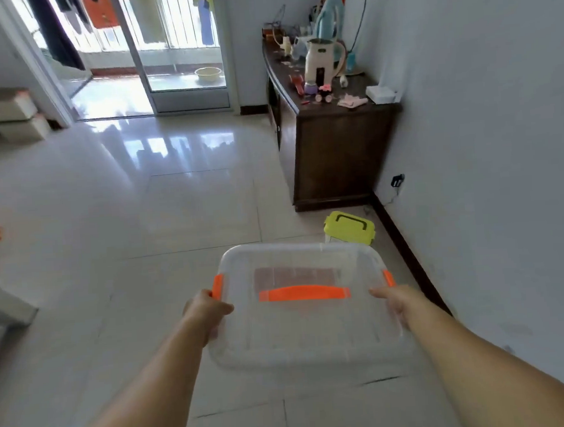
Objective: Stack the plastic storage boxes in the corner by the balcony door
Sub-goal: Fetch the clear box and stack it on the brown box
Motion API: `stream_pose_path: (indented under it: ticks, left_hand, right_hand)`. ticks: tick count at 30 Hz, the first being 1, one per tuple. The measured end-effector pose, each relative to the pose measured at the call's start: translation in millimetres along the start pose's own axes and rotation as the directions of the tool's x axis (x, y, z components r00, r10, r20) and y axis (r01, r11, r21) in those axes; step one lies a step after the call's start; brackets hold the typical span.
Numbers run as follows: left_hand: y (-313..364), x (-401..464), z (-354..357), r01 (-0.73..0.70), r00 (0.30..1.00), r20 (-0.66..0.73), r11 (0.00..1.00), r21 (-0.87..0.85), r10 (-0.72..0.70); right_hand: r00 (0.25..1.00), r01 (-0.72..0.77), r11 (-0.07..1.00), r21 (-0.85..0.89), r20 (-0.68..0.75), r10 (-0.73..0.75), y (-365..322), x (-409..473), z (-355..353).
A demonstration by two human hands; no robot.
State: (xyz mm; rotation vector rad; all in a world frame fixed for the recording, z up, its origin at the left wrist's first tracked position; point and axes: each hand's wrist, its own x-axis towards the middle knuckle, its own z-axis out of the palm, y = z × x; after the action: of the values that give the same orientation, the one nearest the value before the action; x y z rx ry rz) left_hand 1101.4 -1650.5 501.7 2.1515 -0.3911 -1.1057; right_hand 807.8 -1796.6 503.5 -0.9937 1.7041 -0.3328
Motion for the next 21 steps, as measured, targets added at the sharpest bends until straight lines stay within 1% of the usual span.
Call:
stream_pose_path:
  ticks: [1, 4, 8, 11, 15, 18, 21]
  left_hand:
    - [-0.3, 12.7, -26.7, 0.020, 0.999, -0.025, 1.000, -0.020, -0.020]
    - [-1.9, 44.6, -77.9, 0.038, 0.996, -0.077, 0.997, -0.074, -0.044]
    - [4.5, 87.3, -137.4, 0.044, 0.989, -0.134, 0.991, -0.128, -0.061]
    - [12.2, 126.5, -182.3, 0.052, 0.982, -0.173, 0.985, -0.163, -0.081]
    - [26.8, 196.2, -247.0, 0.075, 0.974, -0.186, 0.962, -0.262, -0.127]
    - [43.6, 241.8, -295.7, 0.115, 0.965, -0.193, 0.946, -0.304, -0.180]
    - [58.5, 283.8, -347.0, 0.139, 0.955, -0.202, 0.930, -0.341, -0.217]
  right_hand:
    - [1.000, 0.008, 1.000, -0.008, 0.030, -0.008, -17.4, 5.1, 30.6]
    - [0.997, 0.027, 1.000, 0.009, 0.072, -0.028, -55.8, 14.4, 92.6]
    - [0.994, 0.083, 0.995, 0.050, 0.067, -0.086, -111.8, 27.5, 167.3]
    - [0.988, 0.132, 0.991, 0.014, 0.085, -0.133, -157.5, 44.2, 226.4]
    - [0.967, 0.150, 0.989, 0.002, 0.208, -0.147, -226.1, 74.0, 318.0]
    - [0.963, 0.125, 0.992, -0.006, 0.242, -0.120, -280.6, 84.6, 381.4]
    - [0.949, 0.140, 0.990, -0.010, 0.286, -0.131, -333.3, 87.2, 442.7]
